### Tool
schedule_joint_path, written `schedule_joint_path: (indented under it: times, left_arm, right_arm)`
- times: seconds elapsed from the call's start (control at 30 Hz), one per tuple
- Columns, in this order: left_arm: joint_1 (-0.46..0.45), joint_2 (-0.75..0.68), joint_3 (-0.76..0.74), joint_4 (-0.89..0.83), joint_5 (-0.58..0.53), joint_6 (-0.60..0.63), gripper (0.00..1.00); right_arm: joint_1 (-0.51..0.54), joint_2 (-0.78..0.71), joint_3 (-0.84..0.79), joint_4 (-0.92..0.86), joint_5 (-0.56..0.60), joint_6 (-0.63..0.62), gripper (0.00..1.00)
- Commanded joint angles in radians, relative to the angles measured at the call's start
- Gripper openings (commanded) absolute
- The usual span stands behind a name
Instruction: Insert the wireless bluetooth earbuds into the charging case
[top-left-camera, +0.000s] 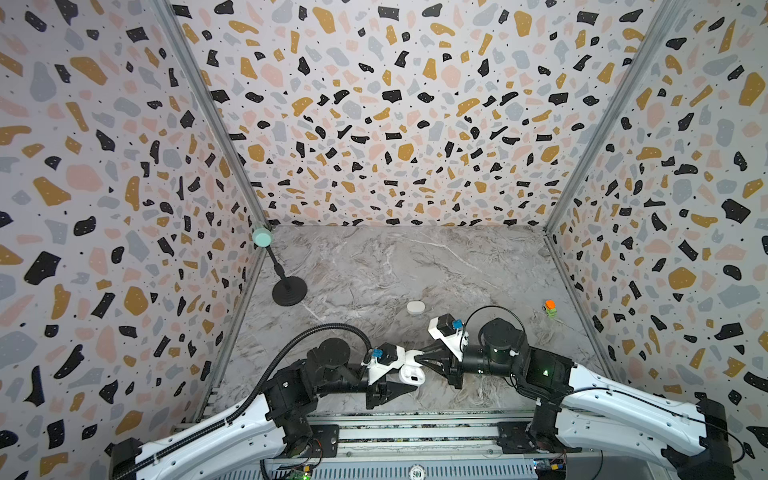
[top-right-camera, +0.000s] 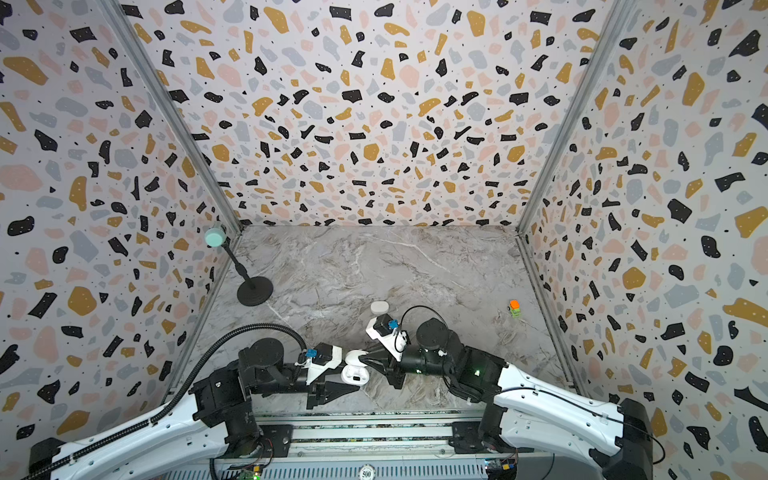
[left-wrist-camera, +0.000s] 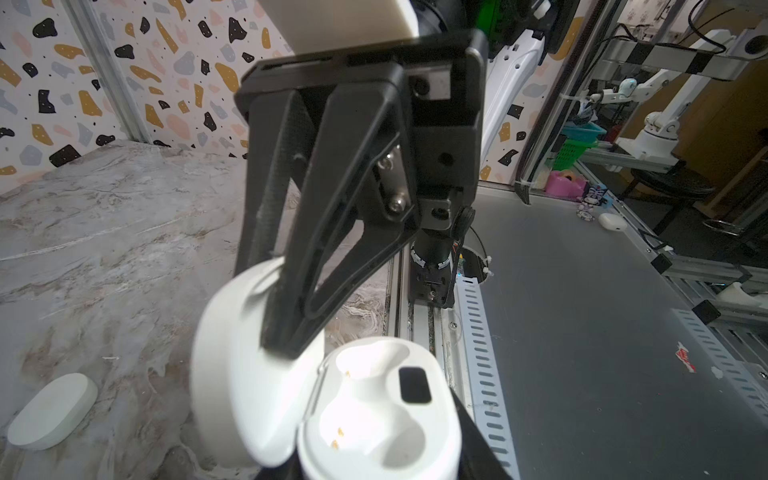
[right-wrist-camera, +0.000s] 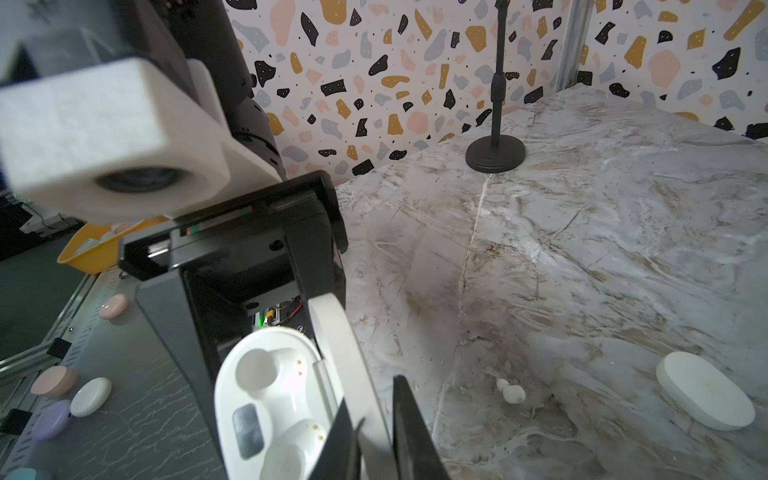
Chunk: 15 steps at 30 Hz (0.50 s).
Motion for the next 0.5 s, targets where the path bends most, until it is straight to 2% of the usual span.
schedule_joint_path:
  times: [0.0,0.2,0.23,0.27,0.37,0.47]
  left_arm:
    - [-0.004,-0.002,-0.008,0.042,0.003,0.006,0.00]
    - [-0.004,0.006,-0.008,0.046,0.002,0.001,0.01]
    - [-0.004,0.006,-0.008,0.046,-0.001,0.001,0.12]
    - [-0.004,0.006,-0.009,0.049,-0.009,-0.003,0.32]
    - [-0.004,0.010,-0.008,0.049,-0.004,-0.005,0.39]
    - [-0.004,0.012,-0.005,0.049,-0.007,-0.001,0.57]
  right_arm:
    - [0.003,-0.020,0.026,0.030,0.000,0.012,0.12]
    - [0.006,-0.025,0.028,0.027,0.005,0.009,0.04]
    - [0.005,-0.028,0.028,0.028,0.008,0.007,0.00]
    - [0.005,-0.031,0.028,0.028,0.013,0.005,0.00]
    - [0.005,-0.038,0.030,0.028,0.018,0.004,0.00]
    - [0.005,-0.042,0.033,0.023,0.034,0.001,0.00]
